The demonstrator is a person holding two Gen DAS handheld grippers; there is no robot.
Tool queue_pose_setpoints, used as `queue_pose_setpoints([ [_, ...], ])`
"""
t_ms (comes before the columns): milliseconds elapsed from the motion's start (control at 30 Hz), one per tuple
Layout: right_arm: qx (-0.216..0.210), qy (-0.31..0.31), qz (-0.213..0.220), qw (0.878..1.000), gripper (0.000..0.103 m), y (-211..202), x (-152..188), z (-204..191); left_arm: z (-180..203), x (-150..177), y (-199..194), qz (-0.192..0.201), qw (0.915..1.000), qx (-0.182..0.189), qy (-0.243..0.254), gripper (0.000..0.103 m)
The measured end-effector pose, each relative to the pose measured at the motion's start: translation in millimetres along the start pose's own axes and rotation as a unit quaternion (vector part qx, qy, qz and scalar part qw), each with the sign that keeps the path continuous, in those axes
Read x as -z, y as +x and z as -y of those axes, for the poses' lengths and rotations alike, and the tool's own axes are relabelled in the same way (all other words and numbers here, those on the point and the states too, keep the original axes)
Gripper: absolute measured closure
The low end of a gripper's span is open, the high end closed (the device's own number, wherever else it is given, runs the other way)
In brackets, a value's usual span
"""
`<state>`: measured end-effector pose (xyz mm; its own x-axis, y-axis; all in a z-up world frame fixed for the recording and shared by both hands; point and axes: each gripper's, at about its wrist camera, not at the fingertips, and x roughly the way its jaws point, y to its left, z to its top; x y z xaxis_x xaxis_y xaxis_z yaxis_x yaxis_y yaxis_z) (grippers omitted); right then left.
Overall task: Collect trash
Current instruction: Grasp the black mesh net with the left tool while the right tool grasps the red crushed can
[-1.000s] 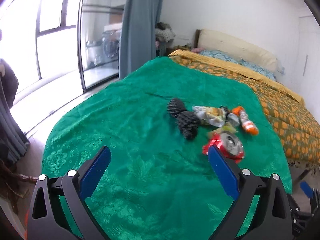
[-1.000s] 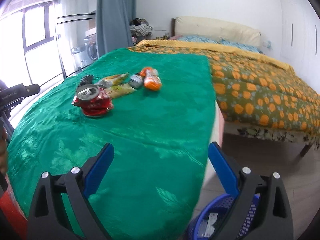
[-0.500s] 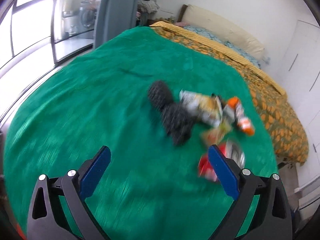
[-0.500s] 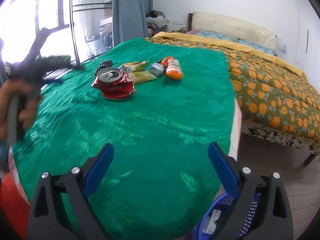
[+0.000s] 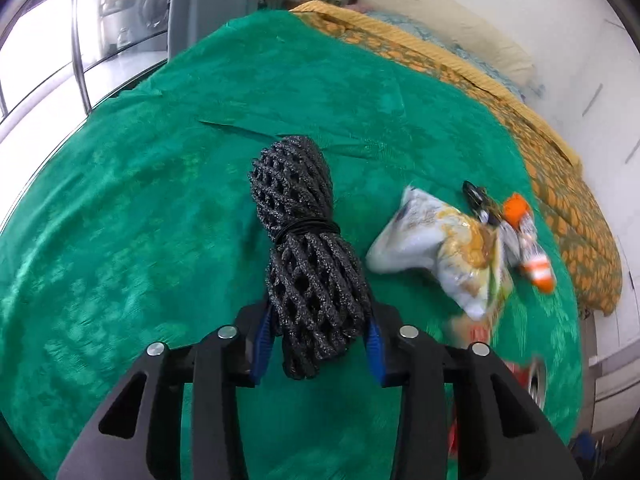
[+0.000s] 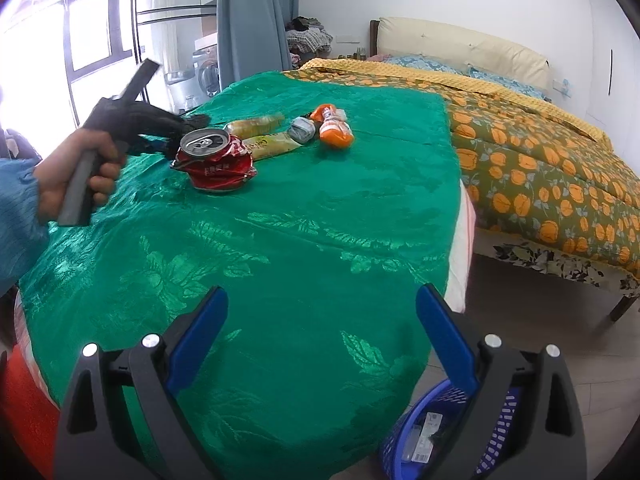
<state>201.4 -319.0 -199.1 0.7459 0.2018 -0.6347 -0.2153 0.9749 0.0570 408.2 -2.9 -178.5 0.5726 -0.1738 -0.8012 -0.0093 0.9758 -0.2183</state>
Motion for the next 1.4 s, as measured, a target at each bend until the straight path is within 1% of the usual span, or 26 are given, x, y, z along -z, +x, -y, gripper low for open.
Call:
queue_pose_setpoints([
  [100, -0.006, 0.01, -0.002, 1.0, 0.011, 1, -3, 2, -16, 24, -30, -0.006, 0.9997, 0.001, 0.025, 0.067],
  [167, -0.022, 0.023, -0.007, 0.999, 0.011, 7, -11, 3, -23, 40, -45, -0.014, 0.9989, 0.001, 0.045, 0.067],
  [267, -0.062, 0.052, -0.021, 0.996, 0.01, 26, -37, 0, -26, 71, -64, -0.033, 0.9969, 0.018, 0.069, 0.066],
  [333, -0.105, 0.067, -0.035, 0.992, 0.008, 50, -62, -5, -23, 87, -72, -0.038, 0.9956, 0.035, 0.078, 0.066],
  [400, -0.123, 0.078, -0.039, 0.989, 0.007, 69, -81, -10, -18, 100, -77, -0.039, 0.9947, 0.043, 0.085, 0.066],
  [500, -0.158, 0.112, -0.065, 0.979, 0.007, 111, -107, -15, -13, 110, -82, -0.031, 0.9948, 0.038, 0.089, 0.066],
  [533, -0.174, 0.129, -0.072, 0.974, 0.007, 122, -113, -16, -12, 112, -83, -0.029, 0.995, 0.038, 0.087, 0.066],
  [567, -0.198, 0.15, -0.085, 0.965, 0.007, 136, -117, -18, -12, 115, -85, -0.029, 0.9951, 0.039, 0.086, 0.066],
  [600, -0.213, 0.167, -0.098, 0.958, 0.007, 146, -118, -19, -10, 116, -85, -0.028, 0.9952, 0.039, 0.086, 0.066],
  [633, -0.222, 0.187, -0.106, 0.951, 0.007, 153, -119, -19, -9, 117, -87, -0.026, 0.9951, 0.035, 0.088, 0.066],
  [667, -0.227, 0.2, -0.102, 0.948, 0.007, 156, -120, -21, -10, 119, -88, -0.024, 0.9951, 0.032, 0.091, 0.066],
  [700, -0.231, 0.203, -0.099, 0.946, 0.009, 157, -121, -22, -10, 120, -89, -0.023, 0.995, 0.03, 0.092, 0.066],
  [733, -0.242, 0.202, -0.101, 0.944, 0.031, 157, -122, -26, -10, 120, -90, -0.023, 0.9952, 0.031, 0.09, 0.066],
  [767, -0.252, 0.194, -0.104, 0.942, 0.036, 155, -123, -31, -12, 122, -91, -0.023, 0.9954, 0.031, 0.088, 0.066],
  [833, -0.238, 0.167, -0.098, 0.952, 0.037, 143, -124, -40, -16, 123, -92, -0.022, 0.996, 0.031, 0.081, 0.066],
  [867, -0.224, 0.139, -0.089, 0.96, 0.038, 130, -124, -48, -18, 124, -93, -0.021, 0.9962, 0.032, 0.079, 0.066],
  [900, -0.211, 0.118, -0.081, 0.967, 0.058, 119, -124, -53, -19, 125, -93, -0.021, 0.9963, 0.034, 0.077, 0.065],
  [933, -0.181, 0.077, -0.065, 0.978, 0.057, 100, -121, -61, -19, 126, -94, -0.02, 0.9963, 0.036, 0.075, 0.065],
  [1000, -0.141, 0.022, -0.044, 0.989, 0.057, 77, -115, -71, -17, 127, -93, -0.021, 0.9963, 0.039, 0.074, 0.065],
  [1067, -0.12, -0.026, -0.035, 0.992, 0.057, 55, -100, -82, -14, 129, -92, -0.022, 0.9959, 0.044, 0.076, 0.065],
  [1100, -0.119, -0.037, -0.039, 0.991, 0.057, 49, -92, -85, -12, 130, -93, -0.022, 0.9957, 0.046, 0.077, 0.065],
  [1200, -0.115, -0.053, -0.061, 0.99, 0.057, 38, -69, -87, -7, 135, -95, -0.025, 0.9949, 0.053, 0.082, 0.062],
  [1267, -0.111, -0.064, -0.061, 0.99, 0.057, 26, -54, -91, -6, 138, -96, -0.027, 0.9942, 0.051, 0.09, 0.061],
  [1333, -0.119, -0.063, -0.064, 0.989, 0.055, 18, -44, -93, -7, 140, -96, -0.029, 0.9941, 0.052, 0.091, 0.056],
  [1367, -0.116, -0.063, -0.062, 0.989, 0.055, 16, -42, -93, -7, 140, -96, -0.03, 0.994, 0.052, 0.091, 0.054],
  [1400, -0.114, -0.065, -0.062, 0.989, 0.054, 18, -42, -93, -7, 140, -96, -0.032, 0.994, 0.053, 0.091, 0.048],
])
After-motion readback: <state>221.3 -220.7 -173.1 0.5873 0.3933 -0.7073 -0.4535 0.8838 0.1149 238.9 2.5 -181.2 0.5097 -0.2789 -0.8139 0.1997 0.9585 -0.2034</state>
